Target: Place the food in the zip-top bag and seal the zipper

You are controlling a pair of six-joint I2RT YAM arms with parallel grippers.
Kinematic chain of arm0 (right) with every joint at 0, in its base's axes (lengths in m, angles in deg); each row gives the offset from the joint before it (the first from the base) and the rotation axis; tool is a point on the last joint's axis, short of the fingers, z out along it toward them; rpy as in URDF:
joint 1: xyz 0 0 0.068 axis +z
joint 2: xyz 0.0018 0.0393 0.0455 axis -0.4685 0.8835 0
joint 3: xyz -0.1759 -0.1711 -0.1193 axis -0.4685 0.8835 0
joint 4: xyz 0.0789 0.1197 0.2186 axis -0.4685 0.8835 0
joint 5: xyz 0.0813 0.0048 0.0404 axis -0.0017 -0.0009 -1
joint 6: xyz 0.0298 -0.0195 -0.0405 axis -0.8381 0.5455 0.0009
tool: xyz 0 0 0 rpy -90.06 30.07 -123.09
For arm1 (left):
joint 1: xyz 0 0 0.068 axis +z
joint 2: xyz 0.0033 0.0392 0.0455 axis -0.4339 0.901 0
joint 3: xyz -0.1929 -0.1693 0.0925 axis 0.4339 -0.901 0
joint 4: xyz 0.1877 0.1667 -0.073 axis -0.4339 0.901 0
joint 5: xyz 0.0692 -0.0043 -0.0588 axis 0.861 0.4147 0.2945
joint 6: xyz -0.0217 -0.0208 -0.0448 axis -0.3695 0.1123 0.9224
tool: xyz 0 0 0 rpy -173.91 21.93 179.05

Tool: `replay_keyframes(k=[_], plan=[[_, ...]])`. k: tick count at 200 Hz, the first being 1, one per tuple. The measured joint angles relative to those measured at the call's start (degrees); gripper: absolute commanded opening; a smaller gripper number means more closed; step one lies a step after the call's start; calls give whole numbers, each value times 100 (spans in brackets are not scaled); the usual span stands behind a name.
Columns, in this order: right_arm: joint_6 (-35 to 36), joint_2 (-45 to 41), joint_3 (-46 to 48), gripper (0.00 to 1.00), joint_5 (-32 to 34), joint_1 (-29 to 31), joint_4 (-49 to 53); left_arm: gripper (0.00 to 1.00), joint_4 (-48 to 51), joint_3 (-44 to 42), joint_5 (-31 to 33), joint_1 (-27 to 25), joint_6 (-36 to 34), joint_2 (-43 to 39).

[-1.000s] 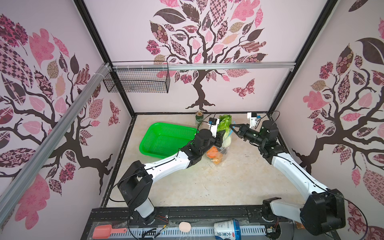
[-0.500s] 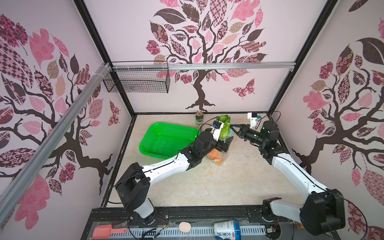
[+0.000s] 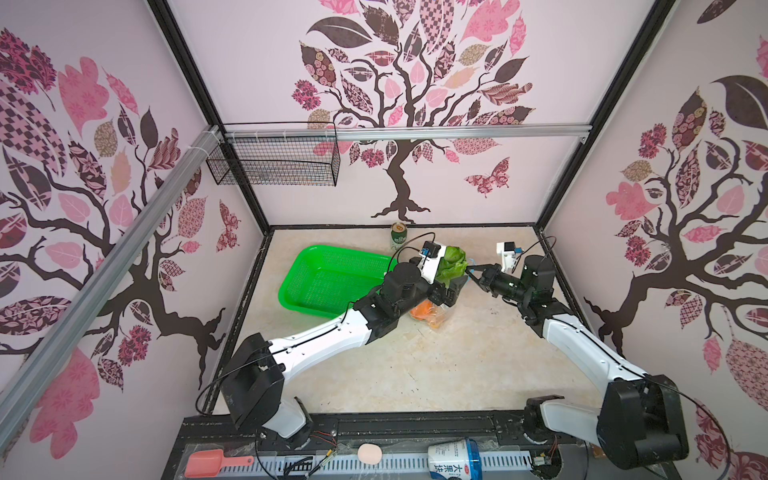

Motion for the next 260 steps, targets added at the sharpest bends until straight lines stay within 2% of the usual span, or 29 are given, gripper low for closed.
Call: replay_keyframes(k=[13,33,57,77,103,168,260], plan=[[90,-4,0,0,46,-11,94,98,90,-76,131,2,22,-332],[199,-4,0,0,114,-37,208,86,280,-168,328,103,140,-861],[269,-4,2,0,131,-50,219,73,382,-435,256,691,612,-1274],[273,-4,11,0,127,-59,214,59,527,-793,70,1241,1207,-1237],[282,-4,50,0,92,-63,146,41,885,-933,-302,1405,1860,-750],[481,-15,85,0,-70,-63,44,37,1239,-693,-1377,1388,2546,319],[800,-15,85,0,-149,-63,17,38,981,-146,-1976,1388,2839,446]])
